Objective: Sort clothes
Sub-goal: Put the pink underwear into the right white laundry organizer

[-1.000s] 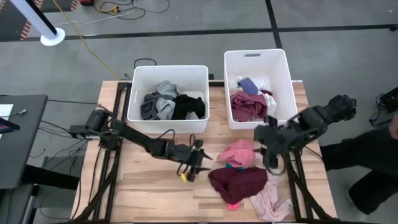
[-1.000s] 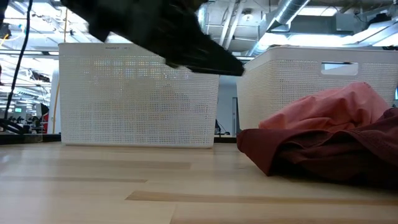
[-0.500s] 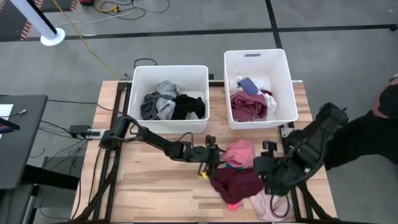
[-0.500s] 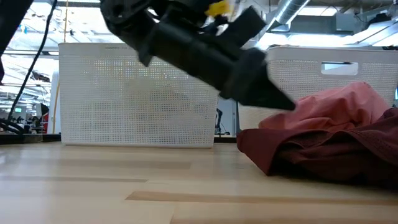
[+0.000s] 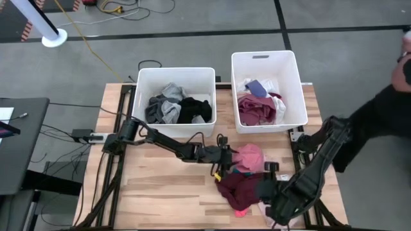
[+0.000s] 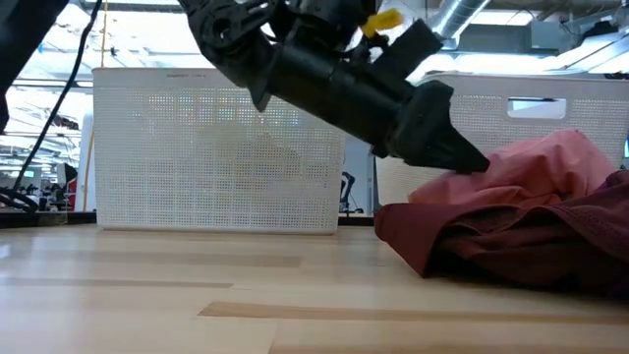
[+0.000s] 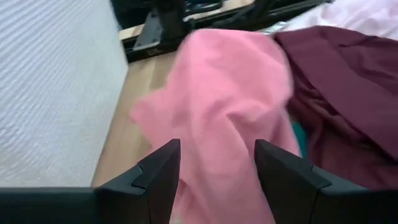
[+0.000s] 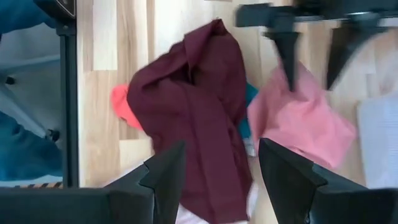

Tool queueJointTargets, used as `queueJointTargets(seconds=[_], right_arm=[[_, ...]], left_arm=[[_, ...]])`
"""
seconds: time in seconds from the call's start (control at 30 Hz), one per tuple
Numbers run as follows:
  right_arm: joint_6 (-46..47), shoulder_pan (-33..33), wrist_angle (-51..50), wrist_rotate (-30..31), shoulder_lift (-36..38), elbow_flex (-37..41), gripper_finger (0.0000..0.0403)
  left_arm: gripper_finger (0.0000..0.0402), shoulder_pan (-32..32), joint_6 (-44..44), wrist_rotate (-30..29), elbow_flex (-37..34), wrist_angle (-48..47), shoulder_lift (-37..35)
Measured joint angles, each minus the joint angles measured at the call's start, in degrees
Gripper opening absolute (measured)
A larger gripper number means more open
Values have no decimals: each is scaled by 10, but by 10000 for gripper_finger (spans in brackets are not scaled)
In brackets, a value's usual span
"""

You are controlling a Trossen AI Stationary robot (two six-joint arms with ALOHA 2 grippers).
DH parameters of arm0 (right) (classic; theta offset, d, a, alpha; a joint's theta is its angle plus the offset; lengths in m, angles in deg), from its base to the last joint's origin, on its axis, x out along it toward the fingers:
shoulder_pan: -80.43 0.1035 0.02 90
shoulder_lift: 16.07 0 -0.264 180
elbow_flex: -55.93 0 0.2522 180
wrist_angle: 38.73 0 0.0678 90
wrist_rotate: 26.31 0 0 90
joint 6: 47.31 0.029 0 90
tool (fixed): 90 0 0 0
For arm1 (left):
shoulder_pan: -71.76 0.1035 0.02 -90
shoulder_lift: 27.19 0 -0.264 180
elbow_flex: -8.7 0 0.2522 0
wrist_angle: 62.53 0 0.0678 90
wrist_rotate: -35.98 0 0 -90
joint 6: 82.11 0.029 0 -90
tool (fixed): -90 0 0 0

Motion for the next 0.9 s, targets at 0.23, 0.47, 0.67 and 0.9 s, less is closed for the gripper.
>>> queueJointTargets(seconds=[0.23,0.47,0.67,0.9], right_arm=[[-3,0,19,1,-41,0,217],[17,0,21,9,-63,0,217],[24,0,38,44,-65,0,217],[24,0,59,71,-65,0,217]], left_arm=[[201,16,-21,75,0,-11,-1],[201,18,-27,113,0,-31,-1],[153,19,-21,114,0,-41,-1],[9,21,26,113,0,-47,-1]])
